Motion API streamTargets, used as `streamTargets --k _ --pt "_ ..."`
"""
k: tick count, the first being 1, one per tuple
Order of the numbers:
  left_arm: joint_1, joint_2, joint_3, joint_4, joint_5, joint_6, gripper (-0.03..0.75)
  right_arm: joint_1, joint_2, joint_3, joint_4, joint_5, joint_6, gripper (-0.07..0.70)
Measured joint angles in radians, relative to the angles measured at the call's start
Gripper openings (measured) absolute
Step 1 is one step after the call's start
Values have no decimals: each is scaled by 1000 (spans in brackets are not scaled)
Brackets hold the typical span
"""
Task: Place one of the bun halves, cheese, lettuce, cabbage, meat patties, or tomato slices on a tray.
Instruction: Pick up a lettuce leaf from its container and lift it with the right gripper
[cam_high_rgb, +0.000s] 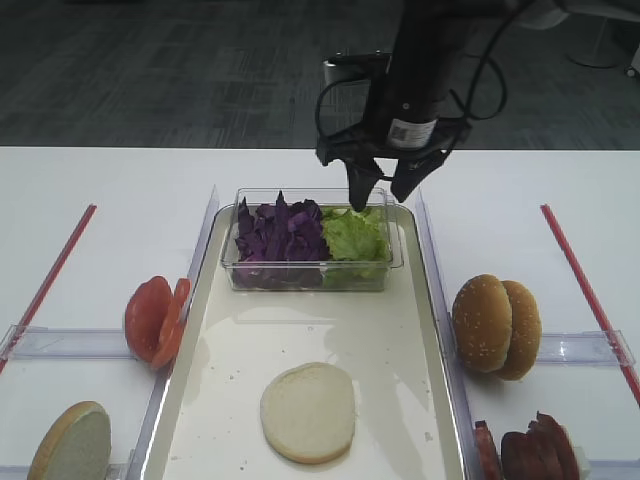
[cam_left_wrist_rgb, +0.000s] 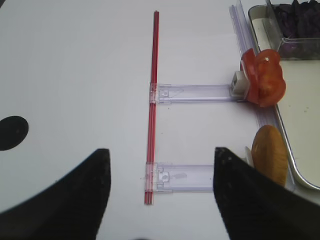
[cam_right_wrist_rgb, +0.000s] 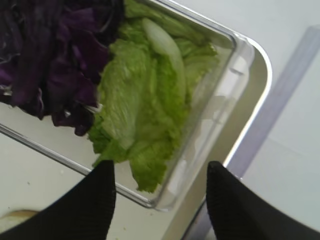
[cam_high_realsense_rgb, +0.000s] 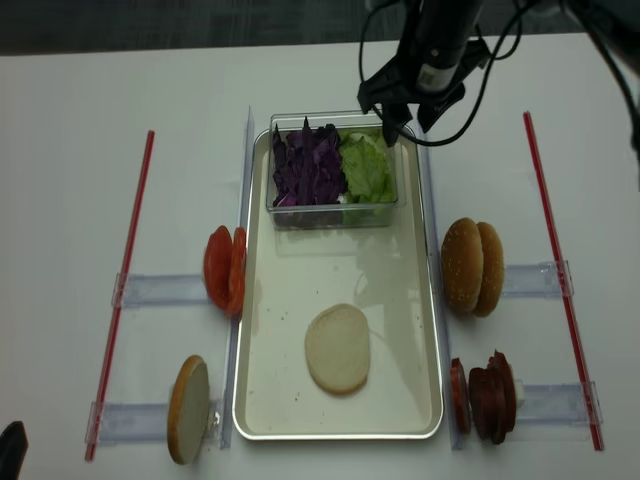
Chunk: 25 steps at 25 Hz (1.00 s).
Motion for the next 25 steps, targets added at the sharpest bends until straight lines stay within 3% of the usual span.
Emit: streamTargets --k 7,25 --pt "0 0 0 2 0 -2 424 60 159 -187 4 16 31 434" --pt "0 0 0 2 0 -4 424 60 232 -202 -11 22 35 382"
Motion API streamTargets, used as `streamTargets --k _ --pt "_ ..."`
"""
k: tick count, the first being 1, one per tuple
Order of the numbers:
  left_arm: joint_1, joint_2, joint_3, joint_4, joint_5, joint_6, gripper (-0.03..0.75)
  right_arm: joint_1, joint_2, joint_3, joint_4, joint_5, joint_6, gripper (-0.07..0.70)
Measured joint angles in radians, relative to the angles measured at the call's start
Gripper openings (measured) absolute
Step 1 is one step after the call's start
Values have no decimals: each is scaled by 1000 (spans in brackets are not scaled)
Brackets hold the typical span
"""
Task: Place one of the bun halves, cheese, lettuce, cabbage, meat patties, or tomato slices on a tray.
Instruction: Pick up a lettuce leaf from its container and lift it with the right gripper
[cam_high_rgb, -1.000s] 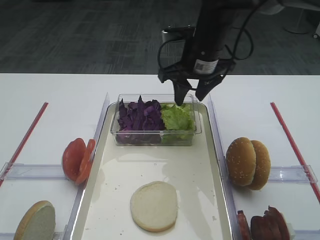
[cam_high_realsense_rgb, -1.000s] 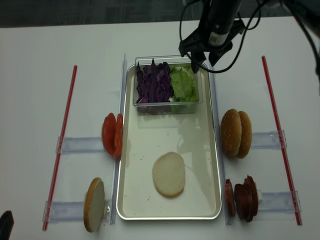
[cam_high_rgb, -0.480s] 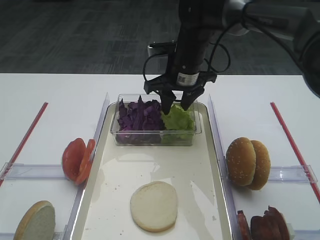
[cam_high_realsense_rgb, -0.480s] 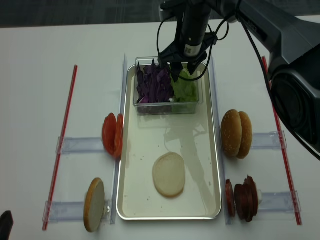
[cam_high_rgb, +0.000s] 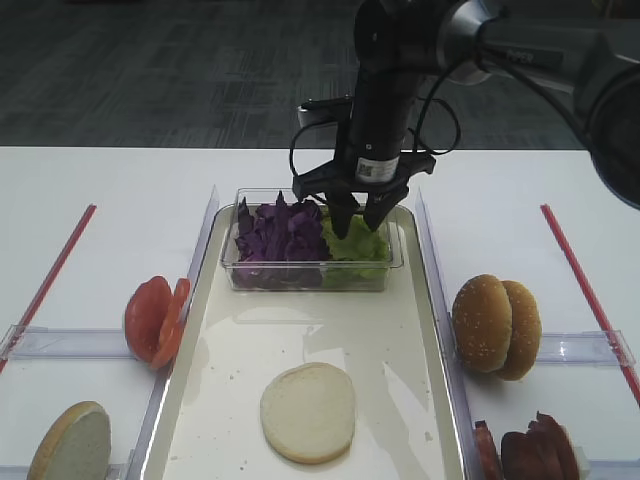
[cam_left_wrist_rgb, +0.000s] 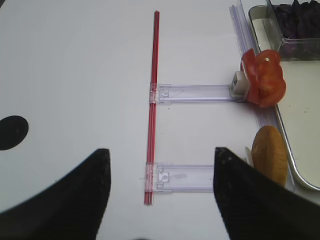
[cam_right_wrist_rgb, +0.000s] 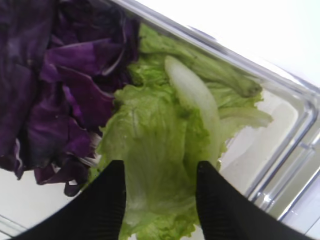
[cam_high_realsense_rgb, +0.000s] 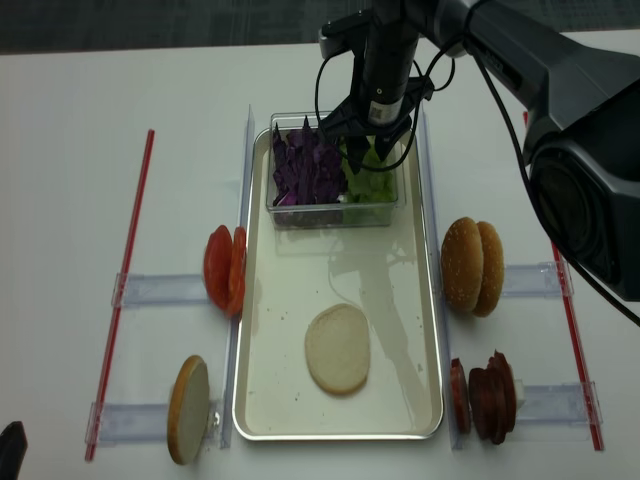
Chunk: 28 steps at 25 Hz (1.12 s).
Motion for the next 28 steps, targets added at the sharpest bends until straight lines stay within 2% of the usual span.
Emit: streamTargets --k 4,11,17,24,28 --pt "0 0 0 0 0 0 424 0 6 0 -26 0 11 340" --pt "0 0 0 0 0 0 424 0 8 0 -32 0 12 326" --pt "0 0 0 0 0 0 424 0 23 0 -34 0 16 260" --pt "0 0 0 0 0 0 424 0 23 0 -40 0 18 252" --pt "0 0 0 0 0 0 424 0 23 0 -42 0 18 206"
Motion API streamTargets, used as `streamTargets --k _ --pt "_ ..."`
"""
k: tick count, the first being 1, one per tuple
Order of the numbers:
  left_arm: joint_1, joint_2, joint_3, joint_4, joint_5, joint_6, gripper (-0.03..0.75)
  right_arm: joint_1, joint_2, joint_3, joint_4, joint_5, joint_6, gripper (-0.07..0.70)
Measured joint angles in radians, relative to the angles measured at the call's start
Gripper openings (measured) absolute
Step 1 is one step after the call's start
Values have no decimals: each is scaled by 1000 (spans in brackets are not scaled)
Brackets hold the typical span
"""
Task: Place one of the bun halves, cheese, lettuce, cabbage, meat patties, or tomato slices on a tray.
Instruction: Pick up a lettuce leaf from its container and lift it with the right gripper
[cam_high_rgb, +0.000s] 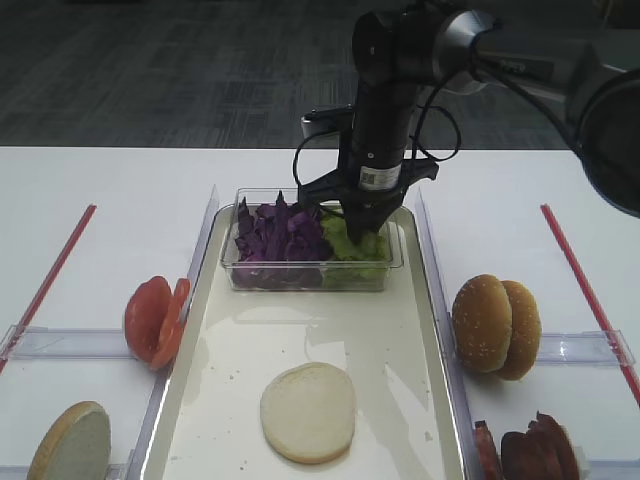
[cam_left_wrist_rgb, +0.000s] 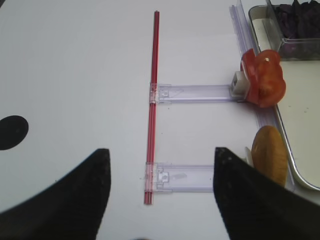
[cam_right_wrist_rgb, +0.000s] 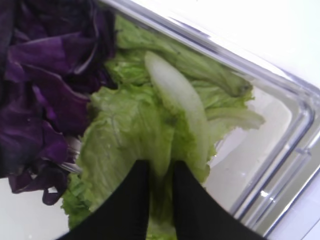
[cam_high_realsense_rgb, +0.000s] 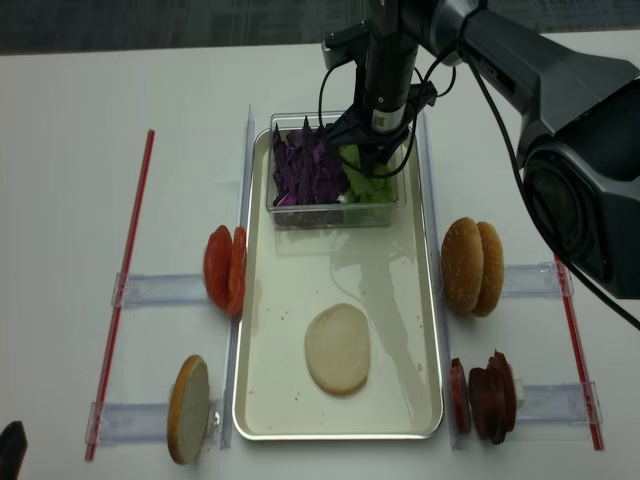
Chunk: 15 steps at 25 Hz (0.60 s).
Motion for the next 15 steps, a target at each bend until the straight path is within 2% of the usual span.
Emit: streamTargets --k 4,6,11,15 --pt "0 0 0 0 0 -2 424 0 0 0 0 0 0 87" --pt "0 0 0 0 0 -2 424 0 0 0 0 0 0 52" --pt "0 0 0 0 0 -2 424 0 0 -1 -2 0 4 48" --pt "0 0 0 0 0 -2 424 0 0 -45 -2 0 4 48"
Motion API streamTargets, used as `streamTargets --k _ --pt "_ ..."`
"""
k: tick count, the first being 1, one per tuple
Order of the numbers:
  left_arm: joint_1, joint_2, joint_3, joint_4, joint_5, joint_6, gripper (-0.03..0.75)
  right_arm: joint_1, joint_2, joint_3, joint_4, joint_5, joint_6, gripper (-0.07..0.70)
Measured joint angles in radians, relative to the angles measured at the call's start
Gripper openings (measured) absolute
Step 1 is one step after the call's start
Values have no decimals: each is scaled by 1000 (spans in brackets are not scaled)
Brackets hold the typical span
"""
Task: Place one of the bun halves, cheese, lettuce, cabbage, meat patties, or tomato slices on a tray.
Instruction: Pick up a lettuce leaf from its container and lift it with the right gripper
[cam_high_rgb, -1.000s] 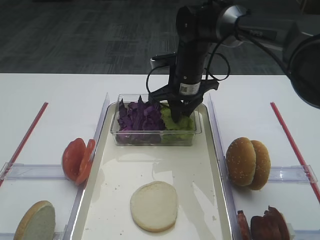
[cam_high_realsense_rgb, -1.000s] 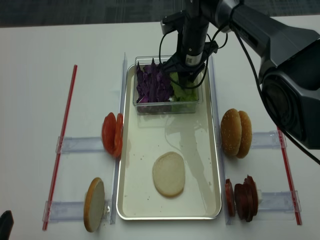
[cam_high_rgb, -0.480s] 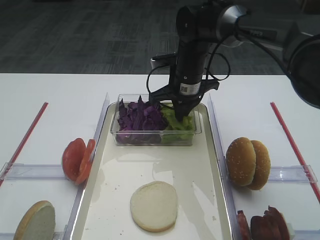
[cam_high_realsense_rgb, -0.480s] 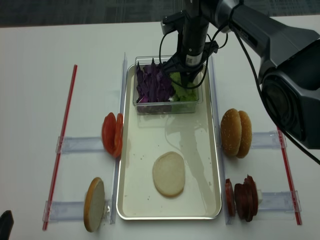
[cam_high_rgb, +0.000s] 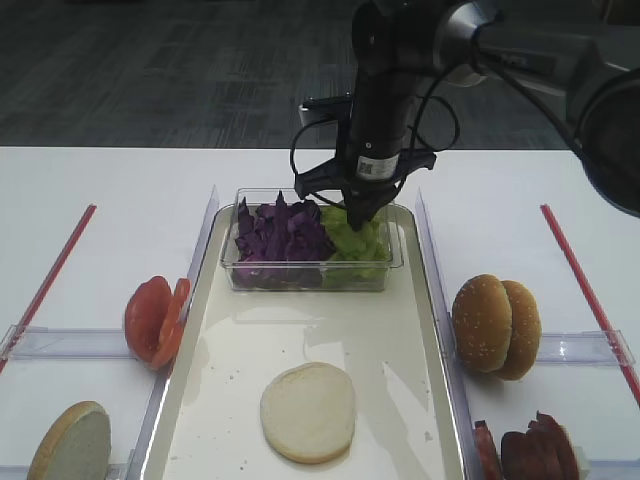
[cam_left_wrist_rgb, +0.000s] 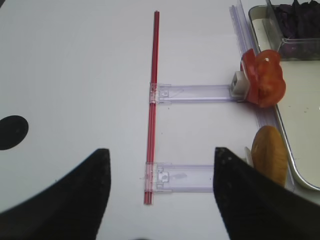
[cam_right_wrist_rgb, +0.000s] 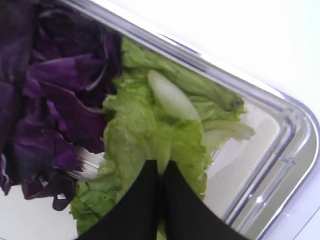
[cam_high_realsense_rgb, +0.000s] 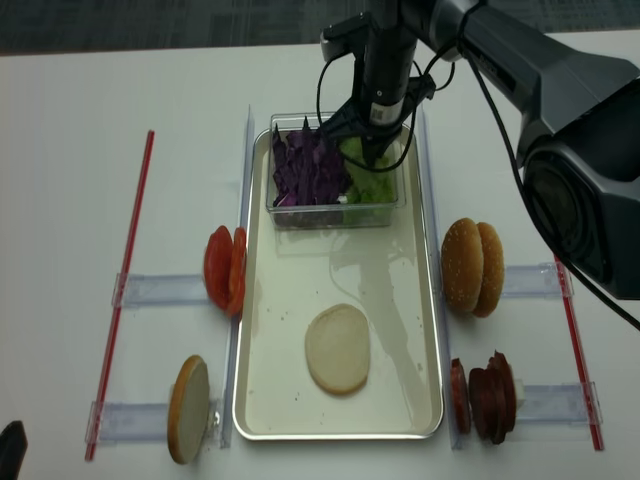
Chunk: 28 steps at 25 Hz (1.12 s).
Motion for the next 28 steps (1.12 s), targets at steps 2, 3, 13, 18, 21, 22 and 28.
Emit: streamTargets --k 2,3,13,18,21,22,28 --pt "0 0 0 0 0 0 424 0 0 -8 4 0 0 48" --pt "0 0 0 0 0 0 424 0 0 -11 9 0 0 48" --pt "0 0 0 0 0 0 424 0 -33 -15 16 0 1 48" --pt "0 0 0 0 0 0 424 0 -69 -15 30 2 7 47" --pt "0 0 0 0 0 0 424 0 -82 -15 44 4 11 47" --pt "0 0 0 0 0 0 424 0 -86 -15 47 4 14 47" --pt "0 0 0 0 0 0 424 0 -162 125 51 4 15 47"
